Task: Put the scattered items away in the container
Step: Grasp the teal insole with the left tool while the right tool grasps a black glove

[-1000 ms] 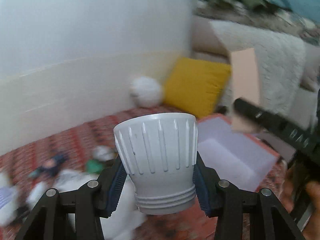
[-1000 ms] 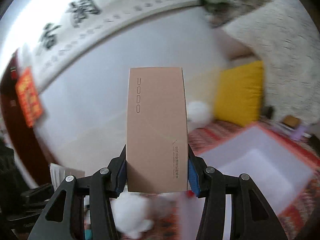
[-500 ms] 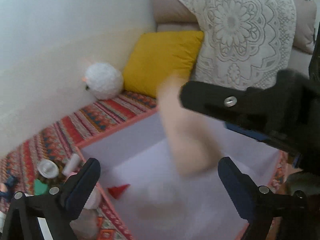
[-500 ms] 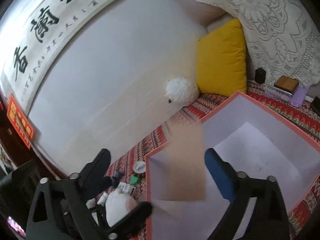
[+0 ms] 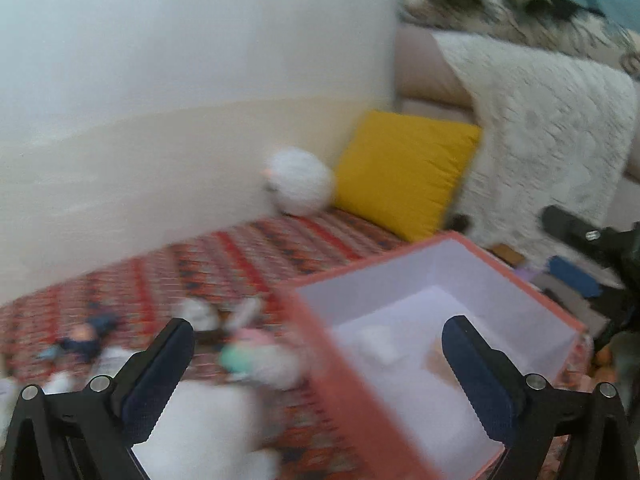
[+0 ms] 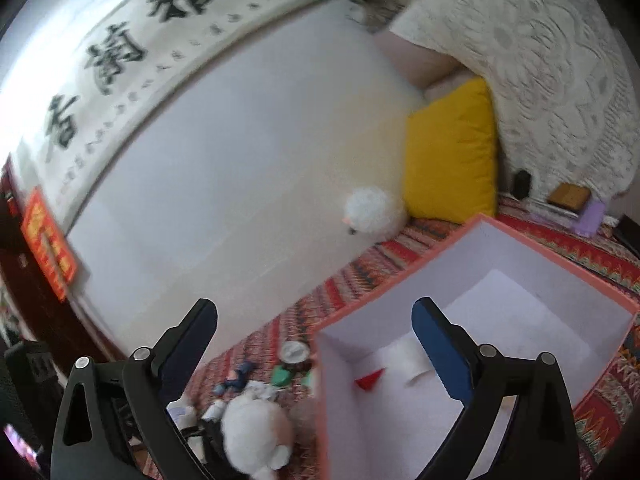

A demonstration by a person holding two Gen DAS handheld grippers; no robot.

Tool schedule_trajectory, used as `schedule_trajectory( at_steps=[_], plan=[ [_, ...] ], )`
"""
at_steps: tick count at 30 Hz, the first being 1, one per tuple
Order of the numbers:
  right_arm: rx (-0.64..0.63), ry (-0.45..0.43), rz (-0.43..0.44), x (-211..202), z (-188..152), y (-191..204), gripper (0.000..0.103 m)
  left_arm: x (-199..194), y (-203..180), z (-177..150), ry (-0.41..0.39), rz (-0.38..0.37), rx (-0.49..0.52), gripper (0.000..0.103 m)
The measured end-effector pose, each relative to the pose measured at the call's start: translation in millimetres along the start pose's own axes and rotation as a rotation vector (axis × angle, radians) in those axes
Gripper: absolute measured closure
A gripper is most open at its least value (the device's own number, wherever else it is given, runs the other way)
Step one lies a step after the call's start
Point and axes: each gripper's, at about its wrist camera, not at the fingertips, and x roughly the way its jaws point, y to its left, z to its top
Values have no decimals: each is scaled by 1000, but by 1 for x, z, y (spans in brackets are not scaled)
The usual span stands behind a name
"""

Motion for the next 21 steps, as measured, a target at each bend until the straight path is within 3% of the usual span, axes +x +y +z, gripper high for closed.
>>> schedule_trajectory(
  at_steps=[5,7,10,13,16,21],
  plan=[
    [-192,132,201,16,-49,90,0,-67,85,-62,9,171,-40,0],
    [-264,251,293,32,-82,128,0,-85,113,-90,40,211,-49,0],
    [-255,469,373,62,-133,159,0,-99,151,-135,105,238,-34,0],
    [-158,686,339,93,-190,163,1,-95,185,-176,191,250,18,0],
    [-124,833,263,118,-242,155,3,-72,214,-208,308,240,64,1],
    [18,924,228,154,-283,132,10,-36,251,-240,430,194,84,1]
  ],
)
